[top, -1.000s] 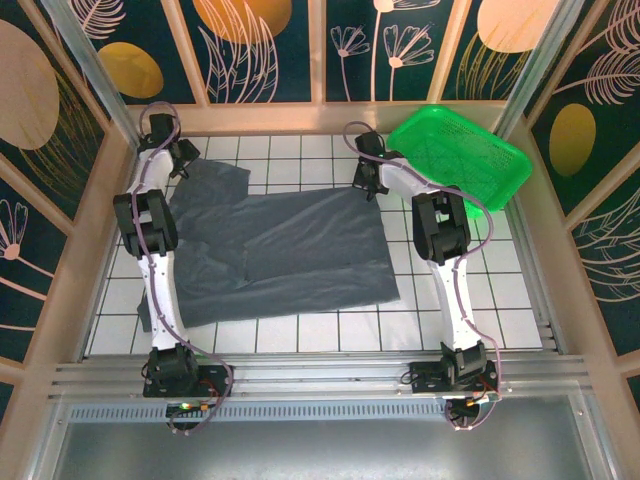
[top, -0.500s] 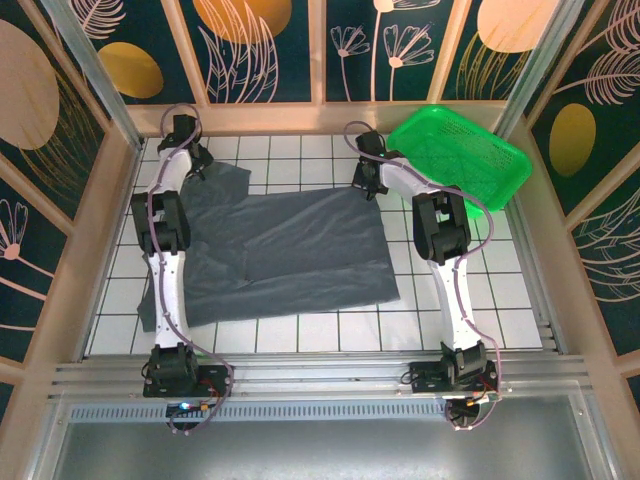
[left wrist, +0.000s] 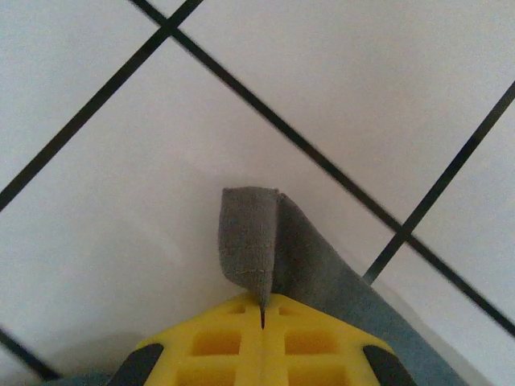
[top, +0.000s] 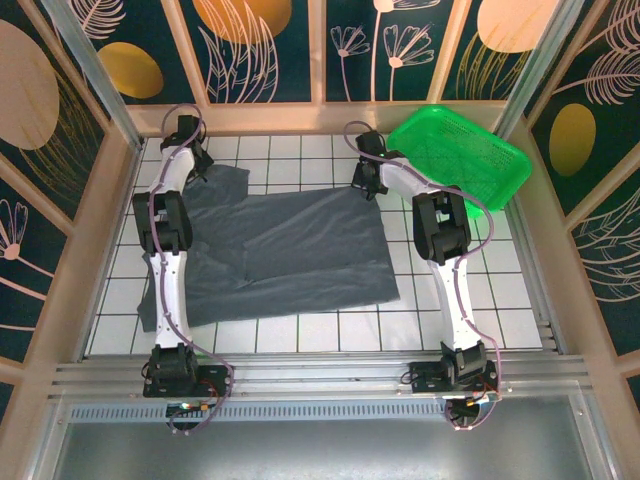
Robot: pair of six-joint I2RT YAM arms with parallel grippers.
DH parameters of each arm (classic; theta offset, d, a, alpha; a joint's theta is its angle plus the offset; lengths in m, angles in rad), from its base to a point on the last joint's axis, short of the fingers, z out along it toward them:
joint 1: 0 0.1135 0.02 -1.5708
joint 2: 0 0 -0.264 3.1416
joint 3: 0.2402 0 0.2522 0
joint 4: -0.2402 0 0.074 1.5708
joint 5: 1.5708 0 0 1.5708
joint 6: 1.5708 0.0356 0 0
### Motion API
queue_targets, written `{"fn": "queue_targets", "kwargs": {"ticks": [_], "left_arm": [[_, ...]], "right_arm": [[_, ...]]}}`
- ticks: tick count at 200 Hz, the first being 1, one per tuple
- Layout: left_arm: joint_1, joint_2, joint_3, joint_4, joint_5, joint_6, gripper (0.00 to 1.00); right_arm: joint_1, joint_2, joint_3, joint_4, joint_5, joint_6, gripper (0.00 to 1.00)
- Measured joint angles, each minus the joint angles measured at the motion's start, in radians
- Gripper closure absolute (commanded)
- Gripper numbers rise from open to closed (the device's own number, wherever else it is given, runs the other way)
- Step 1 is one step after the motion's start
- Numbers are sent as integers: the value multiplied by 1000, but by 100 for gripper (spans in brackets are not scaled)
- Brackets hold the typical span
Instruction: Fold and stack the t-shirts
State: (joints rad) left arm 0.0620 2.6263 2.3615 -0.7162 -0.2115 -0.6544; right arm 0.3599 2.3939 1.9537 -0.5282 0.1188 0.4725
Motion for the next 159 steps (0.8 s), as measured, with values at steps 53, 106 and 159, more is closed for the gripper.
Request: {"fn": "queue_targets", "kwargs": {"ticks": [53, 106, 159], "left_arm": [[-1, -381, -395, 143, 26, 40, 100], [-1, -894, -872, 358, 116, 32, 100], [-3, -1309, -1271, 377, 120, -16, 100]], "right_arm": [[-1, -63, -43, 48, -70, -48, 100], [-1, -182, -117, 82, -129, -82, 100], [2, -422, -404, 138, -151, -74, 100]]}}
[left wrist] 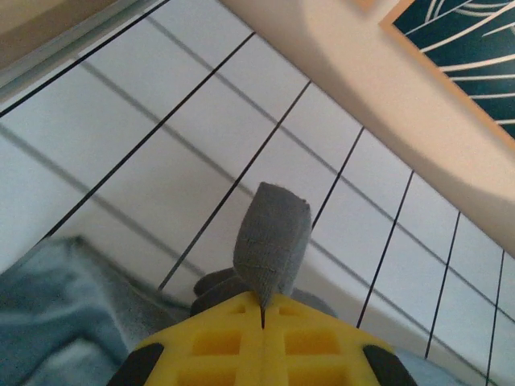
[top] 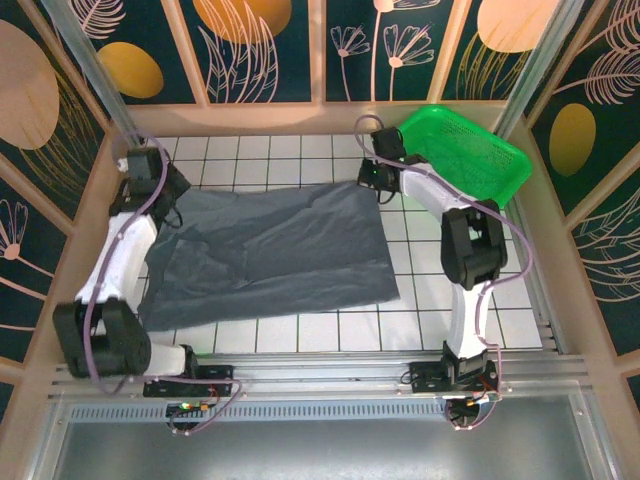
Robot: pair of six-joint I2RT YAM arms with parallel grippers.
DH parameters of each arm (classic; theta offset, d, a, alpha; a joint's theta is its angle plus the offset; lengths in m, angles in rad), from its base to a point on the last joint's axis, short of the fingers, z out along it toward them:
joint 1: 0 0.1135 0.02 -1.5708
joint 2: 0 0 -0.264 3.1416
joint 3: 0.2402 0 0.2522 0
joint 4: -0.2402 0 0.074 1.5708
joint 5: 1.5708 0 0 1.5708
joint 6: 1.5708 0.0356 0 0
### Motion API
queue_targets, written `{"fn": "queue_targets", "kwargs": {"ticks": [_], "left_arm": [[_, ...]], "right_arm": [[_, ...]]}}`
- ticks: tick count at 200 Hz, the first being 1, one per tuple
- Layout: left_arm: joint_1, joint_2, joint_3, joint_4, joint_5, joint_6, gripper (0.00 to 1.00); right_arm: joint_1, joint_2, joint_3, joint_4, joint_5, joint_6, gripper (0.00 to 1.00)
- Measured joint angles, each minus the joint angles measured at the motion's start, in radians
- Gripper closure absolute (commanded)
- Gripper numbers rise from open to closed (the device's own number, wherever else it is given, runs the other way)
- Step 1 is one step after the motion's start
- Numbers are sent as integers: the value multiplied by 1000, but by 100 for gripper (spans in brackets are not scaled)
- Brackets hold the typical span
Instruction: Fold and stack the t-shirts
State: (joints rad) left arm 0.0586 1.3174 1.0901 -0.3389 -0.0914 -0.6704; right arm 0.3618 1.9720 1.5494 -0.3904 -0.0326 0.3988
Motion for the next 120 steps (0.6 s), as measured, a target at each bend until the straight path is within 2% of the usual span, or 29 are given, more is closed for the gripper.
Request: {"fn": "queue_targets", "kwargs": {"ticks": [33, 65, 96, 120], "left_arm": [[0, -264, -225, -55, -33, -59, 100], [0, -420, -393, -146, -71, -145, 100], [0, -544, -490, -251, -127, -246, 100], [0, -578, -505, -299, -161, -293, 100]], "right_arm": [[15, -151, -226, 48, -13, 20, 100], [27, -225, -417, 74, -27, 54, 100], [25, -229, -478, 72, -26, 64, 100], [25, -229, -478, 74, -24, 71, 100]]}}
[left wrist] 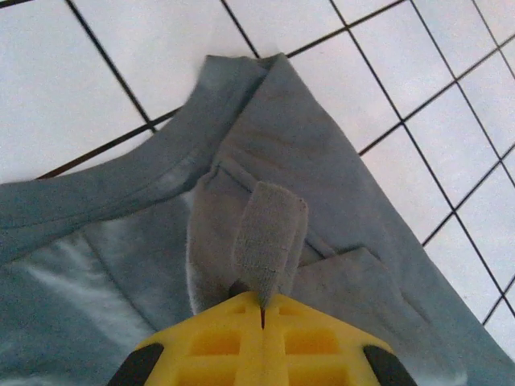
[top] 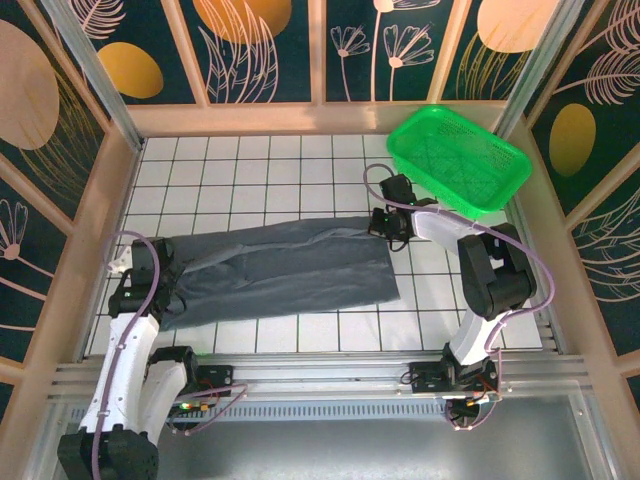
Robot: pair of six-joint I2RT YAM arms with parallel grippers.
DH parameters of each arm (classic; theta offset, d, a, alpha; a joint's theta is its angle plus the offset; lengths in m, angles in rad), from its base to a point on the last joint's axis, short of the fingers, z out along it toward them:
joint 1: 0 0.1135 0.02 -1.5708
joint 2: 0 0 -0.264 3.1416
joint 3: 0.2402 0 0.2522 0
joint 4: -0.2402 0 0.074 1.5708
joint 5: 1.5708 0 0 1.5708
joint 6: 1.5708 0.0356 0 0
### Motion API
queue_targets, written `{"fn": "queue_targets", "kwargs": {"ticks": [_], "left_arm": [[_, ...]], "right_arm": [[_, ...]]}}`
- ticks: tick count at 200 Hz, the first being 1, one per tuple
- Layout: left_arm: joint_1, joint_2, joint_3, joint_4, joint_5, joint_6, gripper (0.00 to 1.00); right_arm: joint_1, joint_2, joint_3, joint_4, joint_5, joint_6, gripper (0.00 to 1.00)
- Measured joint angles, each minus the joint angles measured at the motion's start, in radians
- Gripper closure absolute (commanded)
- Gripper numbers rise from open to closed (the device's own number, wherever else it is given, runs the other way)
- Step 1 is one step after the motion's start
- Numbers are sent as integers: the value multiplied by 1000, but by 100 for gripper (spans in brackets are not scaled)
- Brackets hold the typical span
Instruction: Fold and stack the t-shirts
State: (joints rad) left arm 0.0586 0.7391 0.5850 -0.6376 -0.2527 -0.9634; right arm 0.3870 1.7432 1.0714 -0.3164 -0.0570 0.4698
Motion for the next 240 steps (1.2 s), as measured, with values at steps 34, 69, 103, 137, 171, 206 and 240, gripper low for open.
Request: {"fn": "queue_targets", "kwargs": {"ticks": [34, 69, 103, 137, 171, 206, 240], "left_arm": [[0, -1, 19, -53, -64, -31, 100], [0, -34, 85, -108, -142, -56, 100], [0, -92, 89, -176, -179, -88, 100], [0, -129, 60, -248, -179, -136, 100], [0, -113, 42, -295, -137, -227, 100], [0, -126, -16, -355, -78, -352, 100], [0, -141, -31, -388, -57, -426, 100]], "right_arm": [[2, -27, 0, -4, 15, -2, 100], [32, -93, 0, -28, 67, -22, 100], [80, -129, -26, -35, 106, -27, 100], [92, -132, -114, -50, 135, -19, 100], [92, -132, -148, -66, 157, 0, 100], [92, -138, -153, -65, 171, 19, 100], [92, -138, -164, -65, 170, 39, 87]]}}
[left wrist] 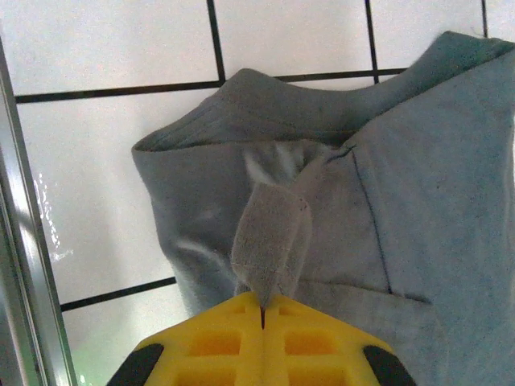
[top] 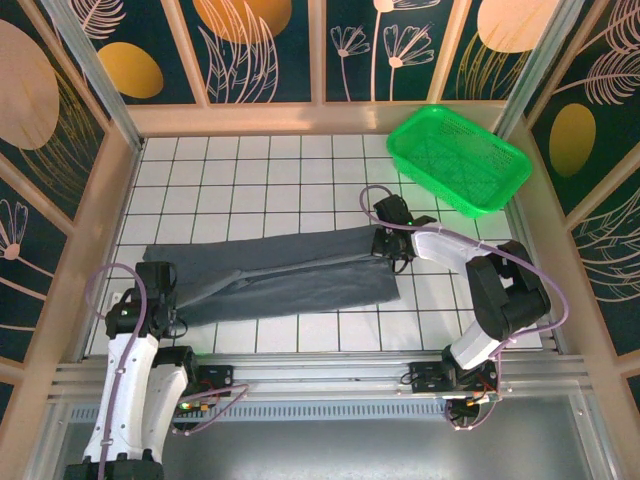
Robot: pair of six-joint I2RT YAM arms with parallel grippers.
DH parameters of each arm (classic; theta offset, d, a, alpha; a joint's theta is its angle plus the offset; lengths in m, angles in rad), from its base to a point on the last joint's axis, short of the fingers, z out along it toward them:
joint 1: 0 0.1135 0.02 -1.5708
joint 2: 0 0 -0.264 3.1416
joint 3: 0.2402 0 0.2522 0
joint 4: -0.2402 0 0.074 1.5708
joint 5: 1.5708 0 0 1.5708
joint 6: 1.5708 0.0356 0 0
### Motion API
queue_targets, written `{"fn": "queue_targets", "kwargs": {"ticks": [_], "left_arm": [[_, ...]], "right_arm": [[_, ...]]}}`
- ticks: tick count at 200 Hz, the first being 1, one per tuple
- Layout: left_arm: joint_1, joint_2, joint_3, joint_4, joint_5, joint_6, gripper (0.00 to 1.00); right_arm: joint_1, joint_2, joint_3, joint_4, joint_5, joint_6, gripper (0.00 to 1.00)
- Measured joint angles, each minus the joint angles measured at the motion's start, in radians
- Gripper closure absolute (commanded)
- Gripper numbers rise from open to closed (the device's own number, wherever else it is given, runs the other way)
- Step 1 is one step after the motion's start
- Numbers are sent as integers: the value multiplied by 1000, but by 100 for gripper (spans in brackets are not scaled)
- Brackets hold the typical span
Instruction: Fold and stack the t-shirts
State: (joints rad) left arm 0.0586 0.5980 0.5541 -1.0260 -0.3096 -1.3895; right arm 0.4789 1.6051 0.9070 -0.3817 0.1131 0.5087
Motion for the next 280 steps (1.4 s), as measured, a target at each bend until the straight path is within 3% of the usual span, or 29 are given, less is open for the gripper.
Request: {"fn": "queue_targets", "kwargs": {"ticks": [7, 30, 49, 80, 112, 144, 197, 243, 280], "left_arm": [[0, 0, -1, -1, 3, -7, 99], [0, 1, 0, -1, 11, -13, 71], [0, 20, 26, -13, 15, -8, 60], [0, 98, 166, 3, 6, 41, 62], [0, 243, 233, 155, 0, 137, 69], [0, 474, 233, 369, 99, 220, 75], [0, 758, 214, 593, 247, 317, 76], [0, 973, 200, 741, 391, 387, 77], [-8, 1100, 323, 835, 509, 453, 70]], "right_arm": [[0, 0, -2, -1, 0, 5, 83], [0, -21, -7, -15, 11, 29, 73], [0, -62, -6, -25, 28, 43, 68], [3, -105, 18, -42, 39, 58, 68], [26, -70, 79, -37, 23, 69, 80], [39, 64, 157, -10, -44, 77, 83], [30, 248, 212, 1, -96, 105, 86], [-89, 332, 322, -18, -112, 100, 85], [-224, 423, 457, -46, -151, 37, 81]]}}
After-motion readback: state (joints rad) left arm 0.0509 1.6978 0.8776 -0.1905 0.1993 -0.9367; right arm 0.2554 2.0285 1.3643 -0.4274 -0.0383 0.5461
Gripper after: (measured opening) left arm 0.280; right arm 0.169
